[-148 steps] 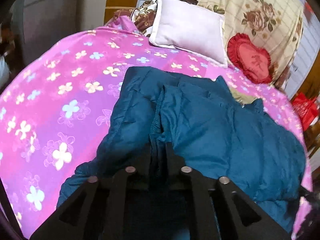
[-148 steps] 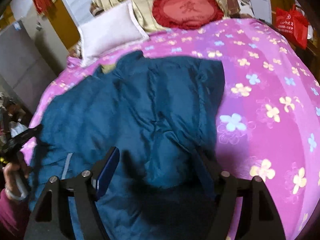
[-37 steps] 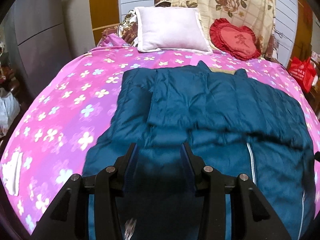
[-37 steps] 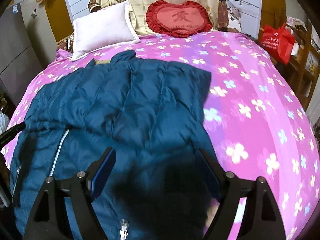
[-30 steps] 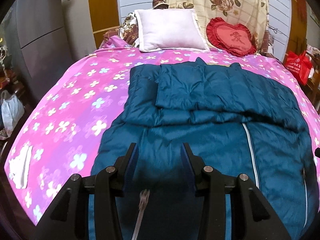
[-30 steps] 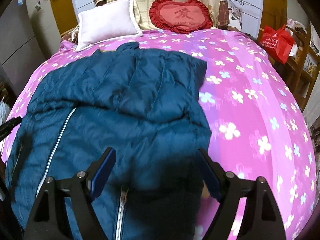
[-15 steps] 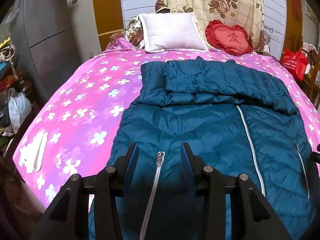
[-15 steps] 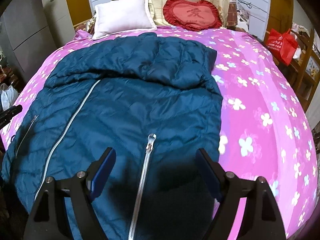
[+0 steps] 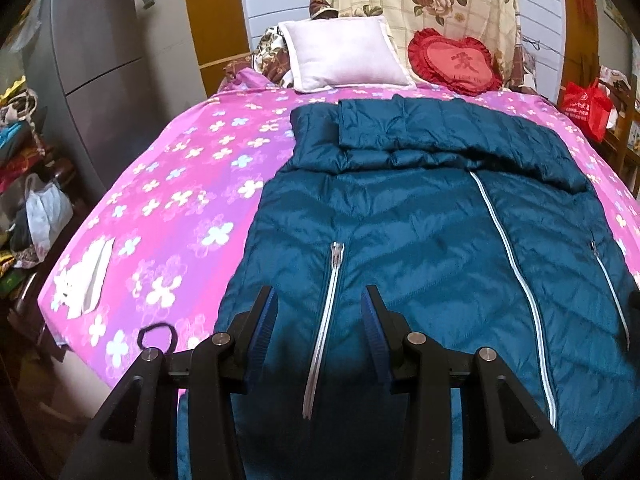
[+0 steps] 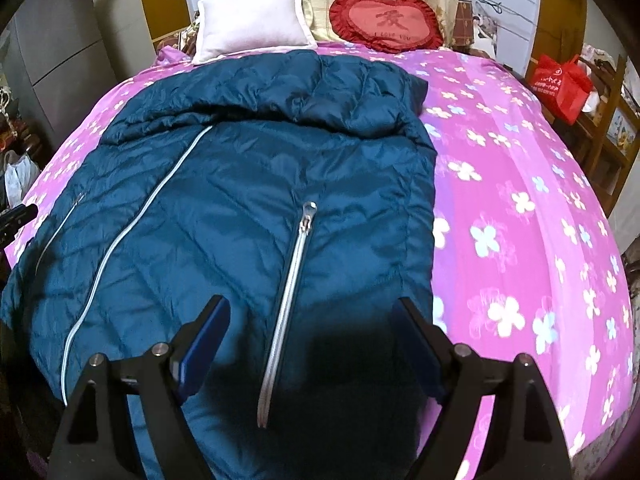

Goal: Fold large clothes

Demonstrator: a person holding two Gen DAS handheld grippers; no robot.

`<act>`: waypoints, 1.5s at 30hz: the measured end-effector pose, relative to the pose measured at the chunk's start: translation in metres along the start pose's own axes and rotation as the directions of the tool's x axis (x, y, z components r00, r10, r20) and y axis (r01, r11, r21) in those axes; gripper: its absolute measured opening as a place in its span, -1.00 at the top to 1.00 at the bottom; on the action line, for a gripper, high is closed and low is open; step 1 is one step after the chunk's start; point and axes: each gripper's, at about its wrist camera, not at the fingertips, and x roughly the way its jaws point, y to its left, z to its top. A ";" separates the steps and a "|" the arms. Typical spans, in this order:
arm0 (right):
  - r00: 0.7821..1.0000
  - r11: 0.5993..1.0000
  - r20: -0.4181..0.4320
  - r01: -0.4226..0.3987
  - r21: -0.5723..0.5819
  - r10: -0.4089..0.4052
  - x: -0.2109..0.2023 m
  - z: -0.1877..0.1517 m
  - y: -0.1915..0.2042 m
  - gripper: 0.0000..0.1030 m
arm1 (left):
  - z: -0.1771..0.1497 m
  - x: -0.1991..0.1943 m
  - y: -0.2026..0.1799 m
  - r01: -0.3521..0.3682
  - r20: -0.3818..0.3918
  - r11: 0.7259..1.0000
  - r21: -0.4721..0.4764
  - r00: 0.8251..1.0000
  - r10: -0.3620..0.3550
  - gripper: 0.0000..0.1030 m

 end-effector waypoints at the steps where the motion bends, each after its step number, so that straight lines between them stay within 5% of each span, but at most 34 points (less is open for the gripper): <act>1: 1.000 1.000 -0.003 0.001 0.000 -0.001 -0.001 -0.003 -0.001 -0.68 | -0.003 -0.001 0.000 -0.003 -0.003 1.000 0.005 1.000 0.003 0.52; 28: 0.998 1.000 -0.066 -0.014 -0.007 0.013 -0.013 -0.039 -0.008 -0.76 | -0.044 0.001 0.051 -0.002 -0.116 0.998 -0.061 0.993 -0.005 0.52; 41: 0.995 1.000 -0.101 -0.001 0.022 0.003 -0.016 -0.052 -0.025 -0.76 | -0.055 -0.003 0.095 0.109 -0.164 0.982 -0.157 0.977 -0.134 0.52; 45: 0.994 0.998 -0.110 -0.015 0.053 0.020 -0.016 -0.057 -0.035 -0.77 | -0.061 0.003 0.110 0.149 -0.203 0.967 -0.208 0.960 -0.191 0.46</act>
